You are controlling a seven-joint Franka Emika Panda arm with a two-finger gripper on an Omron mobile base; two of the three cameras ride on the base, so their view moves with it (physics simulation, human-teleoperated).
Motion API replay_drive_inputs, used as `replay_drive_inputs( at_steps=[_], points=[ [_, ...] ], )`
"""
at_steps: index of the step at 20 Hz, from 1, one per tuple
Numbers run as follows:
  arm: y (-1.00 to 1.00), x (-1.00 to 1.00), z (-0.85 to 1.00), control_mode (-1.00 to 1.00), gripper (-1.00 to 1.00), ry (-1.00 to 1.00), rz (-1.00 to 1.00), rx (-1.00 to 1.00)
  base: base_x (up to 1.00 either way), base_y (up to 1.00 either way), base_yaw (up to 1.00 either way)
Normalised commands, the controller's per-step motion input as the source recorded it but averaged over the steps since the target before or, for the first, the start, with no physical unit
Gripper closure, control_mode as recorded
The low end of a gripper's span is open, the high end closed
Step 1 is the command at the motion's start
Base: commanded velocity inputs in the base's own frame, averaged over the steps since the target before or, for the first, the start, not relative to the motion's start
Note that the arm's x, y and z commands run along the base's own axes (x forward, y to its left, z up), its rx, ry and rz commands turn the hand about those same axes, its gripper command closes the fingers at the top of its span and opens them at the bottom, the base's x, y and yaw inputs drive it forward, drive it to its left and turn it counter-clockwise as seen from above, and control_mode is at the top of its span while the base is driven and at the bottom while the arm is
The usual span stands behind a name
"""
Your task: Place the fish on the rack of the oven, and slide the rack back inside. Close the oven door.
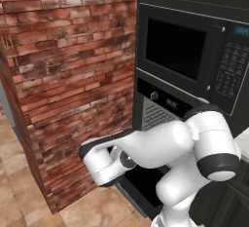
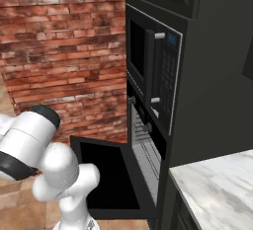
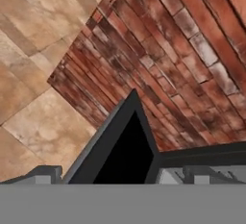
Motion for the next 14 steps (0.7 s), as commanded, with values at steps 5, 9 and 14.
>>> replay_drive_inputs(
  at_steps=[5,9,14],
  points=[
    [1.00,-0.01,-0.05,-1.00,-1.00,-0.18,-0.20,-0.43,0.00,0.00,0.00],
    [1.00,0.00,-0.35,-1.00,-1.00,-0.10,-0.24,-0.42,0.00,0.00,0.00],
    [1.00,0.00,-0.55,-1.00,-1.00,-0.02,-0.25,-0.39,0.00,0.00,0.00]
  ],
)
